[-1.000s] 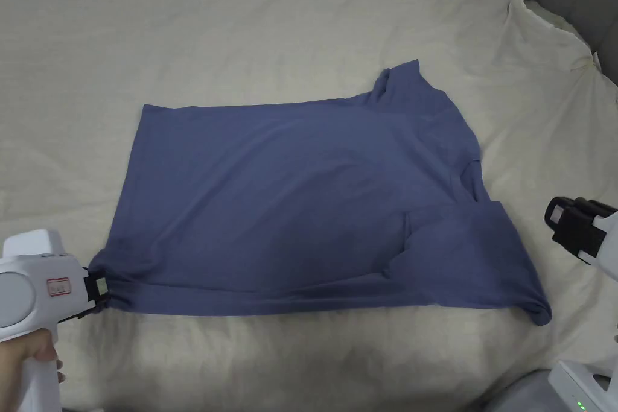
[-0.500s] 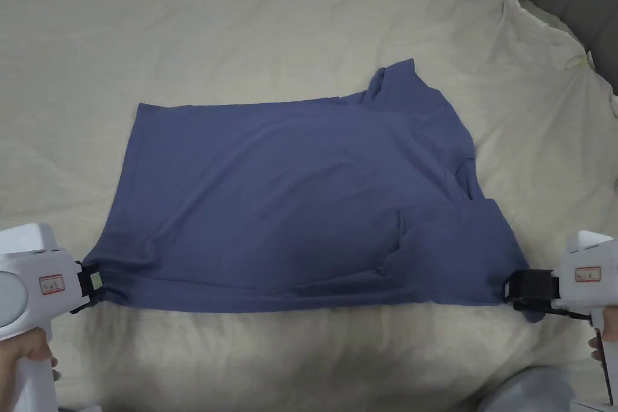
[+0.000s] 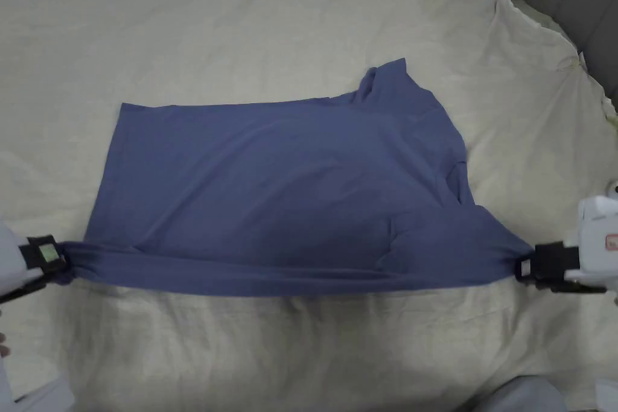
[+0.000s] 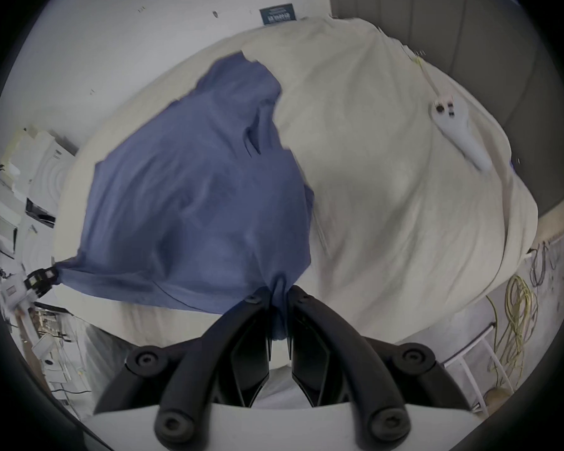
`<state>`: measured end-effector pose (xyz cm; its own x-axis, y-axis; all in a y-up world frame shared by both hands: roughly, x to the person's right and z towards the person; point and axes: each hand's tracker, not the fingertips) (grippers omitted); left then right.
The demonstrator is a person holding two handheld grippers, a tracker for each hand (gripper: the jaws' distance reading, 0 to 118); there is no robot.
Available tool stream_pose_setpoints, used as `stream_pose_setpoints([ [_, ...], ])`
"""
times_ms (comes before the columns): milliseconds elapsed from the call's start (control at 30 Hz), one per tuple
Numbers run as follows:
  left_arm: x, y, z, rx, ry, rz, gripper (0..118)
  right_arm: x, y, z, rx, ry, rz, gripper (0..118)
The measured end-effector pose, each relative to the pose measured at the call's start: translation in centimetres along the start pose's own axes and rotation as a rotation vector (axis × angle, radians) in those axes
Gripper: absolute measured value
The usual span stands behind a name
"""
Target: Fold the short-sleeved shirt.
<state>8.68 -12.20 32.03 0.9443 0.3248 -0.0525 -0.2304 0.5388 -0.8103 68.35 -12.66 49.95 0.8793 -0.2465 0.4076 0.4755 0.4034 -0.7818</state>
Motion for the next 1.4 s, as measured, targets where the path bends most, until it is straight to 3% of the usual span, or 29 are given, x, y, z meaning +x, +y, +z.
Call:
stream_pose_setpoints([
  [167, 1.5, 4.9, -1.1, 0.065, 0.009, 0.002, 0, -1.4, 6.3, 0.4, 0.052, 0.016, -0.011, 7],
  [367, 5.0, 9.6, -6.5, 0.107, 0.078, -0.070, 0, -4.1, 13.9, -5.3, 0.075, -0.099, 0.003, 7],
  [667, 7.1, 10.8, -16.3, 0.036, 0.192, -0.124, 0, -4.7, 18.5, -14.8, 0.014, -0.215, -0.070, 8],
  [700, 7.0, 10.6, -17.1, 0.027, 0.210, -0.120, 9, -4.5, 18.6, -15.4, 0.018, -0.210, -0.087, 8],
  [767, 7.0, 10.3, -18.0, 0.020, 0.223, -0.131, 13, -4.7, 18.2, -16.0, 0.027, -0.206, -0.095, 8],
  [800, 6.9, 10.1, -18.0, 0.032, 0.213, -0.143, 28, -4.8, 18.1, -16.0, 0.031, -0.214, -0.090, 10],
  [833, 6.7, 10.2, -17.6, 0.052, 0.209, -0.156, 49, -4.9, 18.0, -15.9, 0.032, -0.227, -0.065, 19],
  [867, 6.6, 10.4, -17.2, 0.052, 0.202, -0.156, 72, -4.9, 18.0, -15.5, 0.025, -0.247, -0.035, 40],
  [900, 6.6, 10.8, -16.5, 0.056, 0.193, -0.156, 93, -4.9, 17.9, -15.1, 0.021, -0.271, -0.003, 79],
  [933, 6.6, 11.1, -15.5, 0.085, 0.170, -0.156, 102, -5.0, 17.8, -14.4, 0.027, -0.300, 0.023, 100],
  [967, 6.5, 11.3, -14.5, 0.116, 0.149, -0.168, 106, -5.1, 17.6, -13.3, 0.081, -0.321, 0.031, 107],
  [1100, 6.6, 11.7, -9.4, 0.254, 0.137, -0.230, 107, -6.2, 15.9, -6.7, 0.296, -0.272, 0.090, 106],
  [1267, 7.4, 7.2, -3.2, 0.439, 0.157, -0.385, 110, -7.8, 10.0, 0.8, 0.587, -0.186, 0.127, 108],
  [1400, 7.2, 2.7, -1.0, 0.496, 0.125, -0.408, 100, -9.0, 4.6, 3.4, 0.729, -0.175, 0.152, 113],
])
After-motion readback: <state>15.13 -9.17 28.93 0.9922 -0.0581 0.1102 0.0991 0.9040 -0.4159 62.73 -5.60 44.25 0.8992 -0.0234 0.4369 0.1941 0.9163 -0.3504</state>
